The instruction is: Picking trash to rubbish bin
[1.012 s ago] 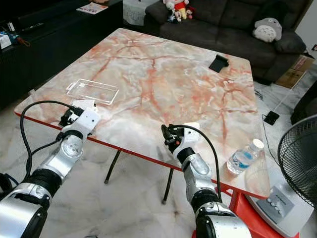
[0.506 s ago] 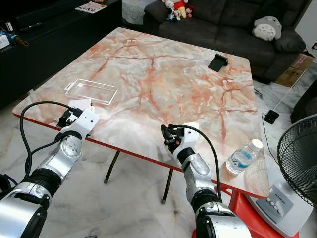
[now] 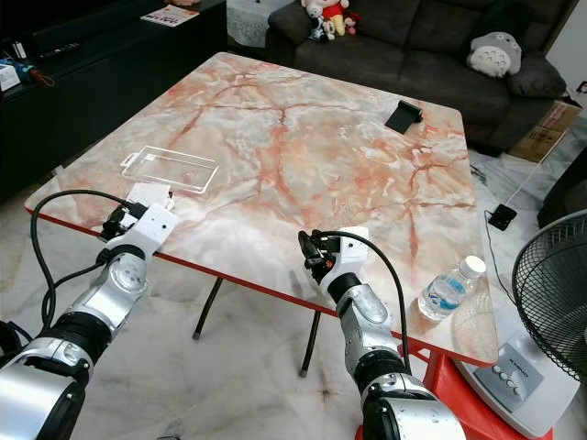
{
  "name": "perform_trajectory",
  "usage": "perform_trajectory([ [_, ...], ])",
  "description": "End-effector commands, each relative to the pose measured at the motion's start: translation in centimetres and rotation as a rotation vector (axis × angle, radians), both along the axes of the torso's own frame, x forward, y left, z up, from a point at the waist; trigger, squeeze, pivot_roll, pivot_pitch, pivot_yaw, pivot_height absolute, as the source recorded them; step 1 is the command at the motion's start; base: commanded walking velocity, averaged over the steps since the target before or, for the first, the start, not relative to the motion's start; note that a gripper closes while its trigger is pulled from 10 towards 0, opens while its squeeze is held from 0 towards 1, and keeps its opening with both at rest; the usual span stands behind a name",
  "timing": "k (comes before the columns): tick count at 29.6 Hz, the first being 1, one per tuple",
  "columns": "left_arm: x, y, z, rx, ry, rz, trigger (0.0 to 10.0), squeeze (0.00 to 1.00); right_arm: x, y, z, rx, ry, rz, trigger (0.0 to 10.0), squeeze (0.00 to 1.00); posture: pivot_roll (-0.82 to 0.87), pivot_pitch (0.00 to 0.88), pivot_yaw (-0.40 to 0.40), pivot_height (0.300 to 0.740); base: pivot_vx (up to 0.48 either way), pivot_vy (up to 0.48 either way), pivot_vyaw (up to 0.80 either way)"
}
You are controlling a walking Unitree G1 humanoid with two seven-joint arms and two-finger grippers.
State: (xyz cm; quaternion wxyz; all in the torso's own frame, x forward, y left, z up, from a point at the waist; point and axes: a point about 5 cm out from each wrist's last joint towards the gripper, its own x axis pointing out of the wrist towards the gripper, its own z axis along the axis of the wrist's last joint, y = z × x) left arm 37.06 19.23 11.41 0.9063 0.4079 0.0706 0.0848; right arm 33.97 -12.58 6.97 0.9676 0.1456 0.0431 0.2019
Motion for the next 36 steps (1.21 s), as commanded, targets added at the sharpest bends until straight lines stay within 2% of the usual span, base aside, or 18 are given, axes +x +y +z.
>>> perform_trajectory([
  [1,0.1,-0.1,0.2,0.0,-0.004,0.002,0.0,0.0,0.0,-0.5,-0.1,-0.01,0.007,-0.01,10.0,0.0,0.02,0.056,-0.145,0.74,0.0,0.0,0.0],
  [26,0.0,-0.7,0.0,-0.032,-0.016,-0.007,0.0,0.0,0.0,-0.7,-0.2,-0.013,0.014,-0.012,10.0,0.0,0.02,0.056,-0.145,0.74,0.0,0.0,0.0],
  [27,0.0,-1.0,-0.1,-0.085,-0.032,-0.019,0.0,0.0,0.0,-0.7,-0.2,-0.012,0.014,-0.011,10.0,0.0,0.02,0.056,-0.145,0.74,0.0,0.0,0.0],
  [29,-0.1,-1.1,-0.1,-0.112,-0.038,-0.025,0.0,0.0,0.0,-0.7,-0.2,-0.012,0.014,-0.011,10.0,0.0,0.02,0.056,-0.145,0.74,0.0,0.0,0.0],
  [30,-0.2,-1.6,-0.1,-0.23,-0.072,-0.044,0.0,0.0,0.0,-0.6,-0.2,-0.011,0.015,-0.01,10.0,0.0,0.02,0.053,-0.144,0.74,0.0,0.0,0.0],
  [34,-0.5,-2.1,-0.2,-0.341,-0.127,-0.084,0.0,0.0,-0.1,-0.5,-0.2,-0.009,0.013,-0.008,10.0,0.0,0.02,0.052,-0.142,0.74,0.0,0.0,0.0],
  [35,-0.6,-2.4,0.0,-0.393,-0.167,-0.099,0.7,0.0,0.0,-0.5,-0.1,-0.005,0.007,-0.009,10.0,0.0,0.02,0.052,-0.142,0.74,0.0,0.0,0.0],
  [36,-0.7,-2.5,0.1,-0.414,-0.185,-0.101,0.7,0.0,0.0,-0.5,-0.1,-0.003,0.005,-0.009,10.0,0.0,0.02,0.052,-0.142,0.74,0.0,0.0,0.0],
])
